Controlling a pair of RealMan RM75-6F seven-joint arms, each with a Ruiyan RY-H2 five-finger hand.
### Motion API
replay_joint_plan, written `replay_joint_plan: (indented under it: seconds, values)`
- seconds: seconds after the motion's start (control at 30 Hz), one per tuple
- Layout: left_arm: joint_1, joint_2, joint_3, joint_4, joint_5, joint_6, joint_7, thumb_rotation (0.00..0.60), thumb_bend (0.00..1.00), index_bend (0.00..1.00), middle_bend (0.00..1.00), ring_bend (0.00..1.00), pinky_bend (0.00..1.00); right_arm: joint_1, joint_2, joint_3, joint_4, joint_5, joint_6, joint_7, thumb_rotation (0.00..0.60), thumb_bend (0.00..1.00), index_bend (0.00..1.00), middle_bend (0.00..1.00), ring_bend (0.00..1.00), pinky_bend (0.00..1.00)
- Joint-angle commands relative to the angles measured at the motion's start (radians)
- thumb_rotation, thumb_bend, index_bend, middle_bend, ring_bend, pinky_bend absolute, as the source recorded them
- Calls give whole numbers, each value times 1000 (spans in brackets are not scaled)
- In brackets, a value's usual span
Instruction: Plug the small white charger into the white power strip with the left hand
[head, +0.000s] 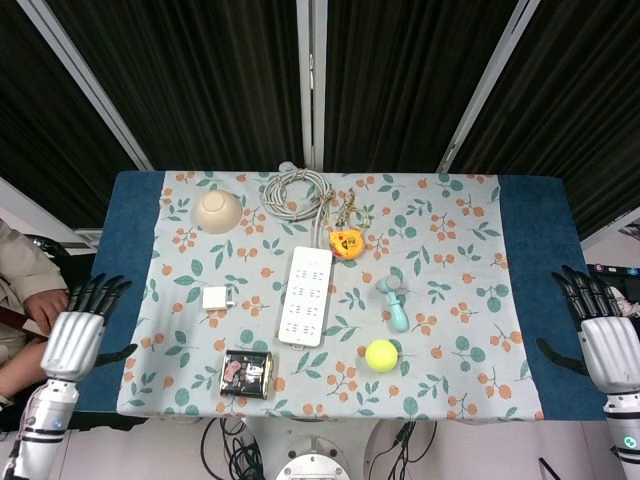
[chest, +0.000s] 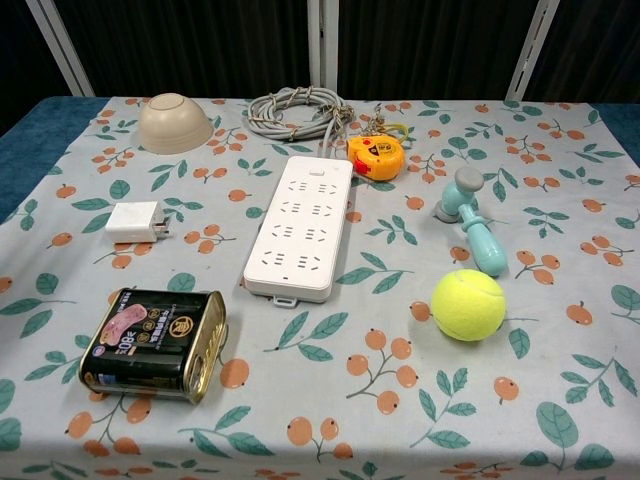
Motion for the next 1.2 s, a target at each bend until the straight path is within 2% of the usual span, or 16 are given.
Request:
replay_joint_plan:
  seconds: [0.03, 0.23, 0.47, 0.73, 1.2]
  values:
    - [-103, -6, -22, -28, 30, -120, 1, 600, 60, 139, 85, 0, 0, 0, 19, 11, -27, -3, 3, -22, 600, 126, 0, 0, 0, 0]
    - [-253, -61, -50, -7, -30, -347, -5, 600, 59, 141, 116, 0, 0, 4, 21, 19, -44, 11, -23, -39, 600, 126, 0, 0, 0, 0]
    - [-340, -123, -58, 22, -120, -481, 13, 600, 58, 117, 141, 0, 0, 8, 20, 31, -47, 31, -45, -45, 600, 126, 0, 0, 0, 0]
    - [-374, -161, -42, 61, -199, -543, 24, 600, 54, 75, 154, 0, 0, 17, 14, 40, -42, 44, -73, -44, 600, 126, 0, 0, 0, 0]
    - [-361, -159, -7, 67, -282, -525, 62, 600, 50, 75, 162, 0, 0, 20, 9, 47, -40, 48, -90, -45, 600, 126, 0, 0, 0, 0]
